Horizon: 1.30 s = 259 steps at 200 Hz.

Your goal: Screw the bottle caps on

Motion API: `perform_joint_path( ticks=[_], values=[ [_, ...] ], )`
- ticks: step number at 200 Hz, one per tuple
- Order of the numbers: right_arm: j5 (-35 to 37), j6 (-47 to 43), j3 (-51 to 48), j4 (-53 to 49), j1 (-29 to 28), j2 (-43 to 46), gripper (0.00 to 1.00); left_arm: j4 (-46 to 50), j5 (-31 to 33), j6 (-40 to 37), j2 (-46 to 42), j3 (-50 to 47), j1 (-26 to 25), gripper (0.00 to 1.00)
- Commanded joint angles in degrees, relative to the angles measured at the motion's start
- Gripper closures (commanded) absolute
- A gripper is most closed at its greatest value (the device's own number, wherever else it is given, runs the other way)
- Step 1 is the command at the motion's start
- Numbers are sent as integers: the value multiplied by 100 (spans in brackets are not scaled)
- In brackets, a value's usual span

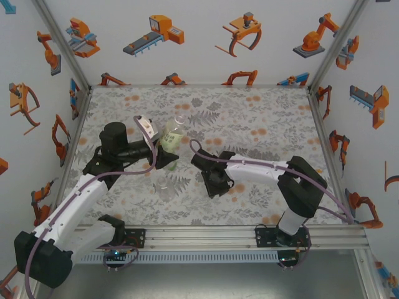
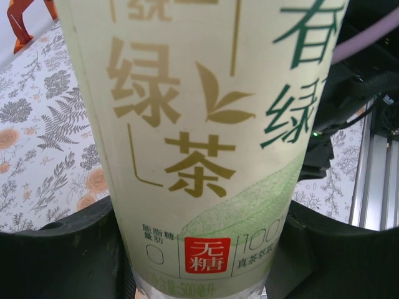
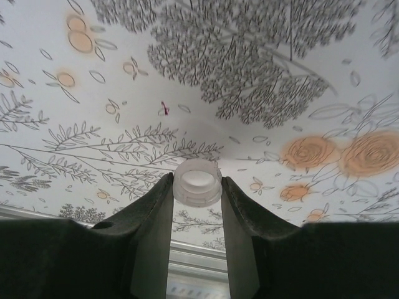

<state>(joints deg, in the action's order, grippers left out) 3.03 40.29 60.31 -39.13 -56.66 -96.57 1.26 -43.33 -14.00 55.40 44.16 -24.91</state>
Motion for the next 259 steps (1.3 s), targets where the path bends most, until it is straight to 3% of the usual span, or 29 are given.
perform_joint_path(
  ticks=[1,98,259],
  values=[
    [198,472,-189,196,-62,87,68,9,-24,-139,-125,189,44,100],
    [308,445,-97,12,-73,300,56,46,5,-167,-133,189,45,100],
    [150,490,-262,288,-73,161,58,30,-49,-144,-99,189,39,99]
  ],
)
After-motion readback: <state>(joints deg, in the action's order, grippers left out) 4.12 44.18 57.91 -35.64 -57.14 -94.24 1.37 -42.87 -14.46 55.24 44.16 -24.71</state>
